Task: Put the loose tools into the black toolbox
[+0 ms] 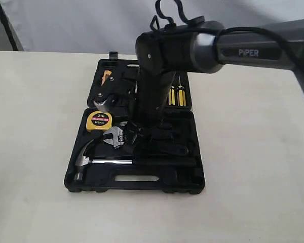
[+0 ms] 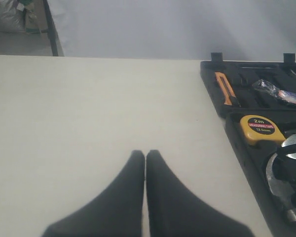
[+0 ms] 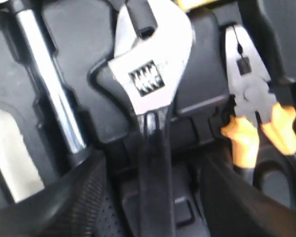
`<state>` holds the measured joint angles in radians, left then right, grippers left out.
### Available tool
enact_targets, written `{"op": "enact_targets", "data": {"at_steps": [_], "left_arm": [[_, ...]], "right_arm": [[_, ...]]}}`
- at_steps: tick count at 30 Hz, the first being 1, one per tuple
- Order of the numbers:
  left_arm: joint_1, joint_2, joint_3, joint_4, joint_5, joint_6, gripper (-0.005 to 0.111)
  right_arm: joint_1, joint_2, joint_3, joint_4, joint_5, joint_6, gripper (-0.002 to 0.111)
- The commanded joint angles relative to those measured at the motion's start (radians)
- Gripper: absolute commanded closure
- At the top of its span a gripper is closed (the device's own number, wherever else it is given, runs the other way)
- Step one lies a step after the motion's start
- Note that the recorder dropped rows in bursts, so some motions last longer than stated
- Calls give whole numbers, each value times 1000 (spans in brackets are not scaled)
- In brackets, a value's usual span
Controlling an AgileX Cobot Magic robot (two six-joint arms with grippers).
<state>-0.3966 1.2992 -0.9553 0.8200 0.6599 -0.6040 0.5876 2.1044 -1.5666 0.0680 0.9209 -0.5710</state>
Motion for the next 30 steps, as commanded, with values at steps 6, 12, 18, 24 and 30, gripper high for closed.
{"op": "enact_targets", "data": {"at_steps": [6,12,18,24,30], "left_arm": [[3,-8,9,-14,-17,-10,105],[3,-8,9,-14,-17,-10,105],[3,-8,9,-14,-17,-10,105],[3,-8,9,-14,-17,-10,105],[3,-8,9,-14,-17,-10,105]], "right_arm": [[10,65,-3,-88,-25,6,54],[10,61,-3,-209,-22,2,108],[10,59,-3,-224,64,-45,108],[10,-19,-3,-214,66,-45,108],[10,17,-3,-120,47,-81,108]]}}
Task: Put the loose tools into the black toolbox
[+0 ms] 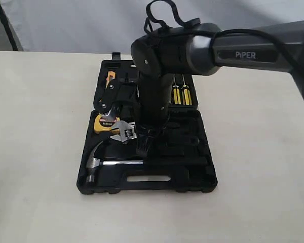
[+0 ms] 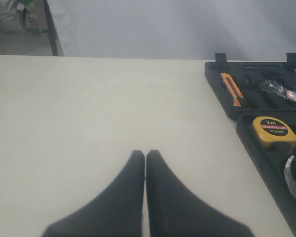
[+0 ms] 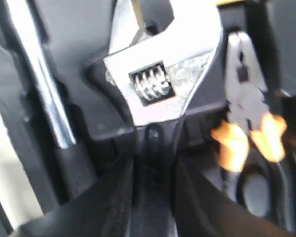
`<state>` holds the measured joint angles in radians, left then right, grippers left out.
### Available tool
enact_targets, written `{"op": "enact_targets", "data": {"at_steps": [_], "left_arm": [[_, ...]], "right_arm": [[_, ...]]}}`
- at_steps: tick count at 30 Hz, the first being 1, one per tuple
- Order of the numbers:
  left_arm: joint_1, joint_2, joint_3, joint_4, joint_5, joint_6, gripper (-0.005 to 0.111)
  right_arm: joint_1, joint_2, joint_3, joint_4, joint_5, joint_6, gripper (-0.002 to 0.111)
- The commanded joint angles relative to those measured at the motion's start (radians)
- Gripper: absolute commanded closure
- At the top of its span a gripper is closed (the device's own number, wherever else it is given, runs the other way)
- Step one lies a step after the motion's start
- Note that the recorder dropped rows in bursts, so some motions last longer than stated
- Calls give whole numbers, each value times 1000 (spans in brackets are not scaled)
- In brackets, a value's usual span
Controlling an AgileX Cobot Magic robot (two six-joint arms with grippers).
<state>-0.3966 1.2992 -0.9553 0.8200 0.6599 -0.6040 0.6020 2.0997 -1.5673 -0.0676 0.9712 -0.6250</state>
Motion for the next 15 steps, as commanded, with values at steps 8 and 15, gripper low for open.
{"op": "enact_targets", "data": {"at_steps": [8,15], "left_arm": [[3,-8,9,-14,-17,-10,105],[3,-8,9,-14,-17,-10,105]], "right_arm": [[-4,36,-2,13,23,-23,108],[-4,40,-2,11,23,-23,108]]}}
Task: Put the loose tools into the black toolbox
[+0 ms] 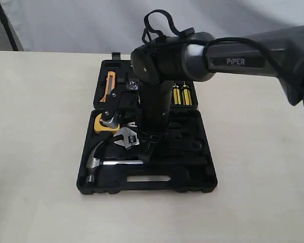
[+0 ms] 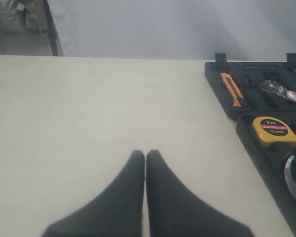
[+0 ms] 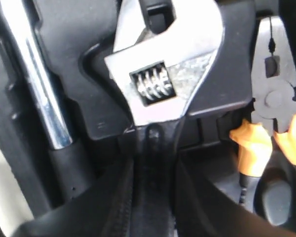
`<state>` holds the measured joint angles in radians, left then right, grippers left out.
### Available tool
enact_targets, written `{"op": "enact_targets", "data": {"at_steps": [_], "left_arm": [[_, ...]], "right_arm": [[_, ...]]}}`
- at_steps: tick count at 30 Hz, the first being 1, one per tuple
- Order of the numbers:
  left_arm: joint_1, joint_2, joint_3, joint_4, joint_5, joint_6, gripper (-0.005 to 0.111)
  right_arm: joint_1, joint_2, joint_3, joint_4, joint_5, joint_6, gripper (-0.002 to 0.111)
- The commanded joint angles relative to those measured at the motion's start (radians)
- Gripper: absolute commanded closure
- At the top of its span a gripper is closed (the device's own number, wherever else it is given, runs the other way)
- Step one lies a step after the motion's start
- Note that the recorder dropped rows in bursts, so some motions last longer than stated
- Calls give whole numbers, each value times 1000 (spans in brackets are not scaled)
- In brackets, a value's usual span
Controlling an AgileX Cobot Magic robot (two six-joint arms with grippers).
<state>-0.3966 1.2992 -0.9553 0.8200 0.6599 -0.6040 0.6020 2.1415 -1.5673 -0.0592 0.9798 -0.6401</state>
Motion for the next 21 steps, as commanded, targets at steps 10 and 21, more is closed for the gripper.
{"op": "enact_targets", "data": {"at_steps": [10,21], "left_arm": [[3,-8,9,-14,-17,-10,105],[3,-8,9,-14,-17,-10,105]], "right_arm": [[-4,9,-2,-1,25,-8,63],[-4,-116,-2,-14,-61,226,102]]}}
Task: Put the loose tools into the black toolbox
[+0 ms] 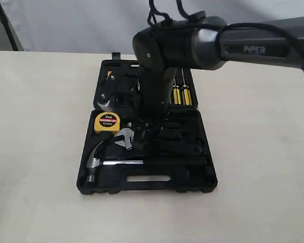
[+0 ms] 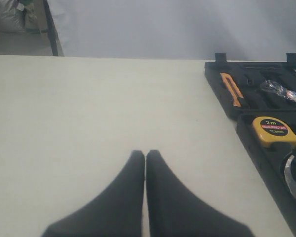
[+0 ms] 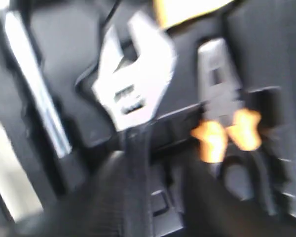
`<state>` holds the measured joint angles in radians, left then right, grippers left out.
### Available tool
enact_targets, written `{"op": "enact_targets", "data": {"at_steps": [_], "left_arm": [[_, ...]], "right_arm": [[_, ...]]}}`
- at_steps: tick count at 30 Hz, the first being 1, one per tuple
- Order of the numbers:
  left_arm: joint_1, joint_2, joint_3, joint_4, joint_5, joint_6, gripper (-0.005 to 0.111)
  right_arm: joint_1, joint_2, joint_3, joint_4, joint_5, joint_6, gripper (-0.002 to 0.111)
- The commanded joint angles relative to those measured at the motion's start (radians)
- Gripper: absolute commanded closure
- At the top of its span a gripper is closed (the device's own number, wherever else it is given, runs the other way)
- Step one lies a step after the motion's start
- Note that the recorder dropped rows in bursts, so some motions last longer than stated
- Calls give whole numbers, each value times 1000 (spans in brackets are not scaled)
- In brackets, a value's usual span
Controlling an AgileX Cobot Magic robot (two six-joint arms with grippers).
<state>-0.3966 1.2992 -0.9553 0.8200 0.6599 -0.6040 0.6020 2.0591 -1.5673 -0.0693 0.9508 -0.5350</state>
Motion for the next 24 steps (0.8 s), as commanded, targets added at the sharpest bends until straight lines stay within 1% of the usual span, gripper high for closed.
{"op": "enact_targets", "data": {"at_steps": [1,6,9,12,19,22,24], "left_arm": [[3,-8,9,-14,-17,-10,105],[3,-8,9,-14,-17,-10,105],[3,-8,9,-14,-17,-10,105],[3,-8,9,-14,-17,-10,105],[3,-8,9,-14,-17,-10,105],[3,-8,9,-14,-17,-10,105],[3,-8,9,-14,-17,-10,105]], "right_arm": [[-4,-27,-2,-2,-32,140,108],[-4,72,-2,21,-37,230,108],[-4,148,-2,21,-29,239,108],[-2,167,-2,21,-23,237,108],[-4,75,-64,17,-9,249,108],[-4,-4,-83,17,10,303,108],[-7,-56,-83,23,52,388,108]]}}
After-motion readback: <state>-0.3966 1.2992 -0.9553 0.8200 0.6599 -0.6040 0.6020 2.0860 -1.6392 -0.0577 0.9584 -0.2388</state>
